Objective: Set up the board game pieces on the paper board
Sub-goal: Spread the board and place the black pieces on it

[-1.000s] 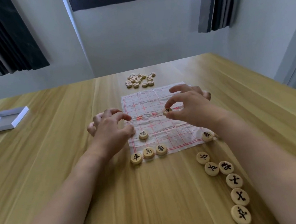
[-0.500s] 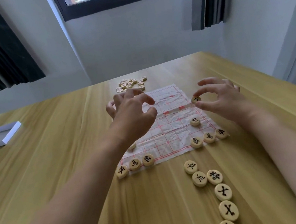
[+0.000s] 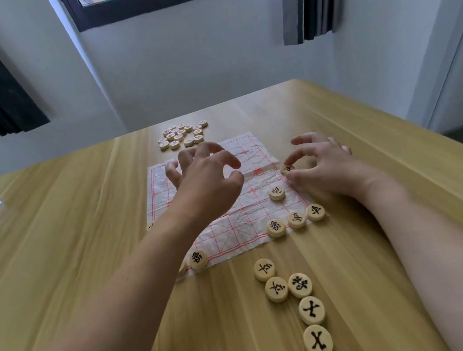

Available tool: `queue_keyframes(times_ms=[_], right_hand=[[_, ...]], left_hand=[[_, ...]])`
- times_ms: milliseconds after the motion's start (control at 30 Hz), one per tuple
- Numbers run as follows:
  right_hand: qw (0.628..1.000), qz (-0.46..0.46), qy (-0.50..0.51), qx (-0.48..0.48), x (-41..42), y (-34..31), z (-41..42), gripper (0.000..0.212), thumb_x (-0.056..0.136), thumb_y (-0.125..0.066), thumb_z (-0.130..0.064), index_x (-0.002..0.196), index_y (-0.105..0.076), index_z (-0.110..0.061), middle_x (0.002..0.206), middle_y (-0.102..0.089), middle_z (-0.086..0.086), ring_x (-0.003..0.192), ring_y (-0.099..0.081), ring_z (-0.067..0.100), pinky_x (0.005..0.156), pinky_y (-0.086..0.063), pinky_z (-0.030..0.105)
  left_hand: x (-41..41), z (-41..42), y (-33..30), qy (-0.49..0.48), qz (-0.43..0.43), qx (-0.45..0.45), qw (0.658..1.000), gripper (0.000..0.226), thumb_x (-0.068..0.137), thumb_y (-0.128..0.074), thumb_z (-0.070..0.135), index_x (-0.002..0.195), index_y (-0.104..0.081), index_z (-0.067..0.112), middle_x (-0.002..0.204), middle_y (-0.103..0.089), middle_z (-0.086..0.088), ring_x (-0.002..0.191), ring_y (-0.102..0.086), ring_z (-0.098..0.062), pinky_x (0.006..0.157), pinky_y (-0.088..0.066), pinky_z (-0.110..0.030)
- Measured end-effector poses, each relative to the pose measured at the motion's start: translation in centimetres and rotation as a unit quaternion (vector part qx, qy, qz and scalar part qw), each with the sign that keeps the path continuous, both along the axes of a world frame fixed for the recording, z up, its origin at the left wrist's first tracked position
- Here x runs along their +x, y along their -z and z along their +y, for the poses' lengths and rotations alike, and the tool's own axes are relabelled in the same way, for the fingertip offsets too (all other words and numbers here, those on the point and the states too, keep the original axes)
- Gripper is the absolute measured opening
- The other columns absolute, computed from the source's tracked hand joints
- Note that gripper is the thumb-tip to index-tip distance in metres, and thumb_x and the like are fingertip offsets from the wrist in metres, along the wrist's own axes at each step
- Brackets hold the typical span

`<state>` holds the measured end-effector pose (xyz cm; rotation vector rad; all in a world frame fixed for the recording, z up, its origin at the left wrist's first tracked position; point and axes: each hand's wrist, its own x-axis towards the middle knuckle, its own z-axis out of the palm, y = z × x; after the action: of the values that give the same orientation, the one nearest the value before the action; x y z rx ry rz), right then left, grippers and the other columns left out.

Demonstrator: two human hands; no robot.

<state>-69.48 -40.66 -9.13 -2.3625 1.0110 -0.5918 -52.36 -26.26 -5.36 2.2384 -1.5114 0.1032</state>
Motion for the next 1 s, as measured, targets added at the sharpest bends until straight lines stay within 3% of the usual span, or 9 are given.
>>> queue_keyframes(times_ms=[567,767,900,1000], right_hand=[[0.998,0.045,-0.010,-0.036,0.7,0.3,0.1,0.019,0.077,-0.071,-0.053,0.094,-0.066,-0.046,0.140,-0.038,-0.020,0.134,-0.026,0.011,0.096,-0.007,0.027],[0.995,-0.091,0.038,-0.011,-0.2,0.2,0.2,0.013,0.082,-0.069,-0.044,0.094,-0.065,-0.041,0.134,-0.047,-0.016,0.130,-0.037,0.011,0.099,-0.012,0.031],[0.985,-0.138,0.076,-0.065,-0.8,0.3,2.4,0.009,0.085,-0.067,-0.036,0.094,-0.065,-0.037,0.130,-0.051,-0.014,0.127,-0.037,0.014,0.104,-0.019,0.036],[0.976,-0.179,0.086,-0.094,-1.9,0.1,5.3,0.010,0.084,-0.067,-0.030,0.092,-0.064,-0.036,0.126,-0.052,-0.014,0.124,-0.037,0.014,0.100,-0.023,0.036]], left_hand=[[-0.2,0.0,-0.2,-0.003,-0.002,-0.002,1.000,0.023,0.091,-0.053,0.035,0.111,-0.064,0.035,0.143,-0.037,0.011,0.137,-0.013,-0.017,0.112,-0.001,-0.049],[-0.4,1.5,-0.4,-0.003,0.009,-0.007,1.000,0.023,0.091,-0.052,0.034,0.111,-0.064,0.035,0.139,-0.038,0.012,0.137,-0.012,-0.016,0.112,0.004,-0.047],[-1.5,4.8,-0.2,0.025,0.046,-0.030,0.998,0.019,0.092,-0.053,0.034,0.106,-0.063,0.039,0.134,-0.038,0.017,0.137,-0.014,-0.013,0.112,0.004,-0.045],[-2.5,8.1,0.8,0.063,0.046,-0.030,0.996,0.015,0.090,-0.057,0.037,0.102,-0.063,0.044,0.129,-0.037,0.023,0.133,-0.011,-0.004,0.110,0.004,-0.042]])
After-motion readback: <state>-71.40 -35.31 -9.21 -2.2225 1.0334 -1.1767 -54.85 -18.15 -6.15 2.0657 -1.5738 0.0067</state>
